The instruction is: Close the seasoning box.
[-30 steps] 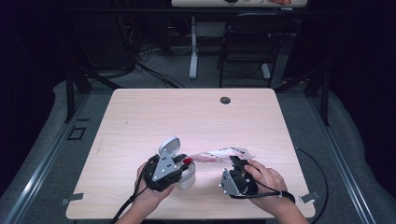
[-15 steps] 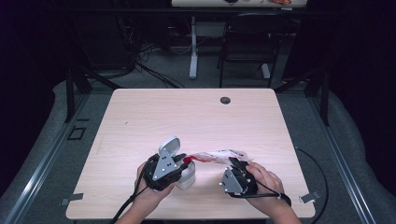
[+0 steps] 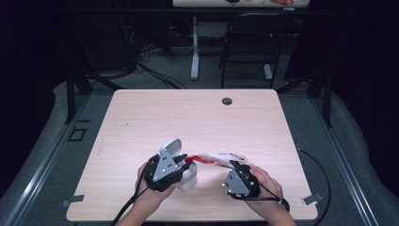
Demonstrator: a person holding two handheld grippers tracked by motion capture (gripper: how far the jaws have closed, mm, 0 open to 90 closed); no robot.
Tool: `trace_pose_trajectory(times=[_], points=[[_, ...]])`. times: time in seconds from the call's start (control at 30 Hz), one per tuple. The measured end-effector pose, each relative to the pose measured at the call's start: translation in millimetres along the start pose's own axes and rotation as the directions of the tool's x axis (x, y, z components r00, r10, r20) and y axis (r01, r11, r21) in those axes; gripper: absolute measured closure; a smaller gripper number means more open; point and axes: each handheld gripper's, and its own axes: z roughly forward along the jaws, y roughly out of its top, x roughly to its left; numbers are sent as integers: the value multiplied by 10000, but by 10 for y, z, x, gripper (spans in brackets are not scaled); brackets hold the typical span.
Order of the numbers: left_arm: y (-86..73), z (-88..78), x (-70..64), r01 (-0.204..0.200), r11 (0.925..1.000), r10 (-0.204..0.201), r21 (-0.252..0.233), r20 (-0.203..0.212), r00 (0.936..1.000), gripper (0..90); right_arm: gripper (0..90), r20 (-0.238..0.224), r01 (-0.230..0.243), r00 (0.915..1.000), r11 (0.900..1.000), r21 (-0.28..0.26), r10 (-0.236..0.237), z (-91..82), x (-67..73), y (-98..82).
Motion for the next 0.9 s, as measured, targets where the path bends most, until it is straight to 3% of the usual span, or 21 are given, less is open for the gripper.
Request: trace_pose_trajectory(times=[0.13, 0.33, 0.77, 0.9], points=[[9, -9, -3, -19, 10000, 18, -51, -47, 10000, 713, 880, -47, -90, 9999, 9999, 83, 90, -8, -10, -7], [19, -24, -10, -63, 9998, 64, -174, 15, 10000, 712, 880, 27, -599, 9982, 9979, -257, 600, -19, -4, -27], [4, -50, 22, 185, 9987, -188, -469, -65, 9998, 666, 881, 47, -514, 9987, 9981, -327, 516, -45, 43, -19], [-5, -64, 40, 188, 9983, -204, -546, -298, 9993, 588, 881, 7, -454, 9990, 9986, -274, 455, -58, 49, -4]])
